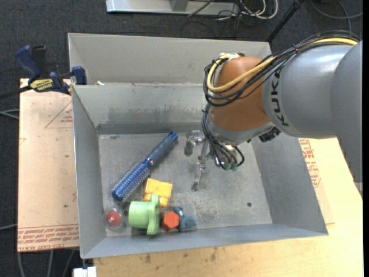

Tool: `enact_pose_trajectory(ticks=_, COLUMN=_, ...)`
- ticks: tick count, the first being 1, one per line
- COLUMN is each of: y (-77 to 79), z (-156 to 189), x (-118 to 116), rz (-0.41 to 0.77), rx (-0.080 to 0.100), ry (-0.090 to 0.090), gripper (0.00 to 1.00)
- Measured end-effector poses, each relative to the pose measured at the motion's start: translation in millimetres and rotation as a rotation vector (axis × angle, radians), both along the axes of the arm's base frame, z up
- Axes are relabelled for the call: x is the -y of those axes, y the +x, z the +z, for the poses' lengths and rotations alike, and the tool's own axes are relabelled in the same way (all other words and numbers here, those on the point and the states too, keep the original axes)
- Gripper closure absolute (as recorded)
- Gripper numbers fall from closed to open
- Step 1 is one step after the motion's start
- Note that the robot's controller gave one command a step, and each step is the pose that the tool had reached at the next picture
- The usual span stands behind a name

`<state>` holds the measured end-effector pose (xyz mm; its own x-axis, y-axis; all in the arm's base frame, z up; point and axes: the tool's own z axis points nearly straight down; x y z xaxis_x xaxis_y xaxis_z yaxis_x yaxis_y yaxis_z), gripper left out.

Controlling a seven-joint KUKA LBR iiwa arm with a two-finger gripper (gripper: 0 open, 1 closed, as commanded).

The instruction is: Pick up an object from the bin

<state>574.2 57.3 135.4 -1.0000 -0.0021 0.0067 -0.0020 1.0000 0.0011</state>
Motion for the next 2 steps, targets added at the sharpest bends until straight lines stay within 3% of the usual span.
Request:
enact_pose_trajectory(ticks=1, y=48.3, z=-65, x=-123, rz=0.369, rx=0.013, ry=0.004, gripper=0.00)
enact_pose_trajectory(ticks=2, y=66.7, z=-34, x=-146, rz=0.464, rx=0.014, ry=0.003, gripper=0.00)
